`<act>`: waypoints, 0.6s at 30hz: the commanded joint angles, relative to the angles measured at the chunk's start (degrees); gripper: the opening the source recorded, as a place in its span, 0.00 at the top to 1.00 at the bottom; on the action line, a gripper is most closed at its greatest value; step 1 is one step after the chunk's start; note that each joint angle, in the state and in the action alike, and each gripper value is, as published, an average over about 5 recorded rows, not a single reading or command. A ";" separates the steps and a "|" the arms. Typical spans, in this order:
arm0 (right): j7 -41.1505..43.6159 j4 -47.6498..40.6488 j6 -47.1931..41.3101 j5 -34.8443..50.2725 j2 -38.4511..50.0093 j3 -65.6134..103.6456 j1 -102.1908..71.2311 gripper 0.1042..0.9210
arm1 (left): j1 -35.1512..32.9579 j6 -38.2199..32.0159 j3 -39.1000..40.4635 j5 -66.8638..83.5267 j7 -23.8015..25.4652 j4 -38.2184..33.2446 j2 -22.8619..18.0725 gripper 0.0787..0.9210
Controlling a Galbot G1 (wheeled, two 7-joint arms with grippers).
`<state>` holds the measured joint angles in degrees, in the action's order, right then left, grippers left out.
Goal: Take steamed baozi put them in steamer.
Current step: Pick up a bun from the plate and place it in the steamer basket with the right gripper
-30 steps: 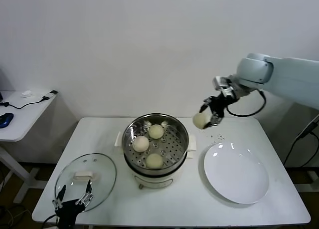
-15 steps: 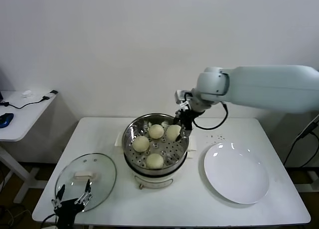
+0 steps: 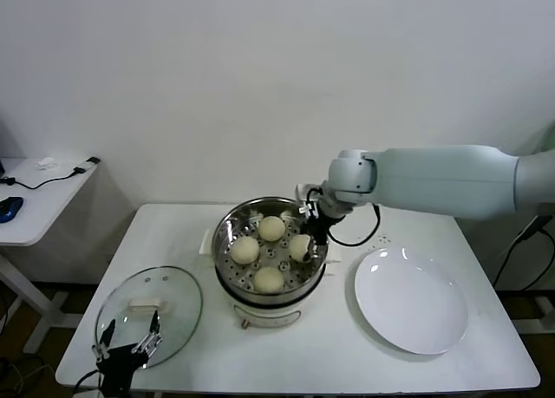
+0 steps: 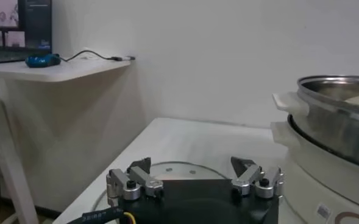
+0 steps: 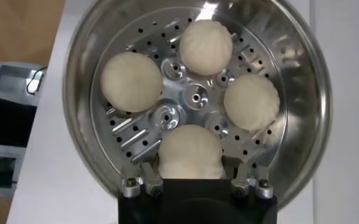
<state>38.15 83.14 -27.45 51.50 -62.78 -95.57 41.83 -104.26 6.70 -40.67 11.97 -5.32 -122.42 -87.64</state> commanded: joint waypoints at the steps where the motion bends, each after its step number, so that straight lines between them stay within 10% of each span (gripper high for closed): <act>1: -2.19 -2.25 -0.97 -1.41 -1.42 1.98 -5.45 0.29 | 0.03 -0.05 -0.03 0.03 -0.01 0.16 -0.02 0.12; 18: 10.94 -4.90 8.96 0.56 3.66 7.12 2.46 0.12 | 0.13 0.02 -0.46 0.14 0.04 0.18 -0.09 0.12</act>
<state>40.81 79.43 -24.50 49.84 -62.76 -91.68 39.54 -104.16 6.64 -41.06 12.06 -5.34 -122.19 -87.77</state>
